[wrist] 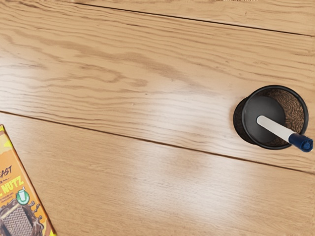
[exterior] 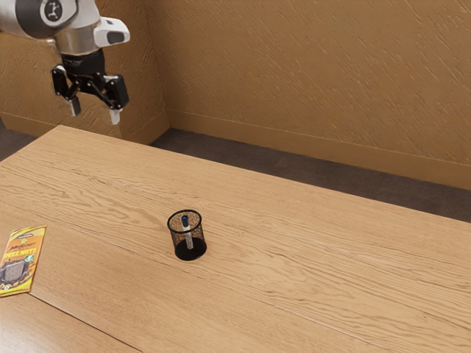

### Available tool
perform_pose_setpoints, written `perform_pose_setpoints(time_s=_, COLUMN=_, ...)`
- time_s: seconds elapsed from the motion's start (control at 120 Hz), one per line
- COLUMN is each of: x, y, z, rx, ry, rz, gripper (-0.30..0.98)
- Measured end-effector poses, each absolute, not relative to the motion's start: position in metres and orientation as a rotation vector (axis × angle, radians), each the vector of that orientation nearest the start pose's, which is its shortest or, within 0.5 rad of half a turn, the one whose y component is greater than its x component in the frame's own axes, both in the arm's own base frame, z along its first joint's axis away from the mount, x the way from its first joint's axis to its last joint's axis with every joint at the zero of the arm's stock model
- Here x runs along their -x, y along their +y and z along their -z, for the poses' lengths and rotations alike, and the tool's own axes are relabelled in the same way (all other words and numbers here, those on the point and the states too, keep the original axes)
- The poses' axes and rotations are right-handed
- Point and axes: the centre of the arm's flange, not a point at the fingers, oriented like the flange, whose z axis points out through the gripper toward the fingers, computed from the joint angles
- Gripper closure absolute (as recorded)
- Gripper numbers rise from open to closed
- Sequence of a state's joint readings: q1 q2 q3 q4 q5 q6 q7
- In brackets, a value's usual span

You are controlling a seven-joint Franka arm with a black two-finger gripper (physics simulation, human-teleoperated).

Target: Take the marker out of the pen holder and place it to the left of the pen holder.

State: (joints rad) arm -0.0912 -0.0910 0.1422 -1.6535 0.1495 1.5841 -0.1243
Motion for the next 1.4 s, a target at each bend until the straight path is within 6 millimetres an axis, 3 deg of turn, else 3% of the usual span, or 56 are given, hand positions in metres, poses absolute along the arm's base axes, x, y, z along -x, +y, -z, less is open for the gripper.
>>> perform_pose_setpoints(time_s=0.142, x=-0.527, y=0.028, z=-0.637, rx=2.997, ry=-0.236, rz=0.056, gripper=0.0)
perform_pose_setpoints(time_s=0.267, x=-0.53, y=0.024, z=-0.578, rx=3.006, ry=-0.23, rz=-0.028, gripper=0.0)
perform_pose_setpoints(time_s=0.425, x=-0.532, y=-0.027, z=-0.513, rx=3.038, ry=-0.13, rz=-0.047, gripper=0.0)
perform_pose_setpoints(time_s=0.583, x=-0.538, y=-0.031, z=-0.463, rx=3.061, ry=-0.166, rz=-0.022, gripper=0.0)
perform_pose_setpoints(time_s=0.725, x=-0.537, y=-0.04, z=-0.437, rx=3.078, ry=-0.195, rz=0.019, gripper=0.0)
perform_pose_setpoints(time_s=1.083, x=-0.55, y=-0.085, z=-0.391, rx=3.1, ry=-0.155, rz=0.07, gripper=0.0)
perform_pose_setpoints(time_s=1.267, x=-0.562, y=-0.054, z=-0.364, rx=3.094, ry=-0.267, rz=0.053, gripper=0.0)
perform_pose_setpoints(time_s=1.4, x=-0.567, y=-0.056, z=-0.355, rx=3.094, ry=-0.272, rz=0.064, gripper=0.0)
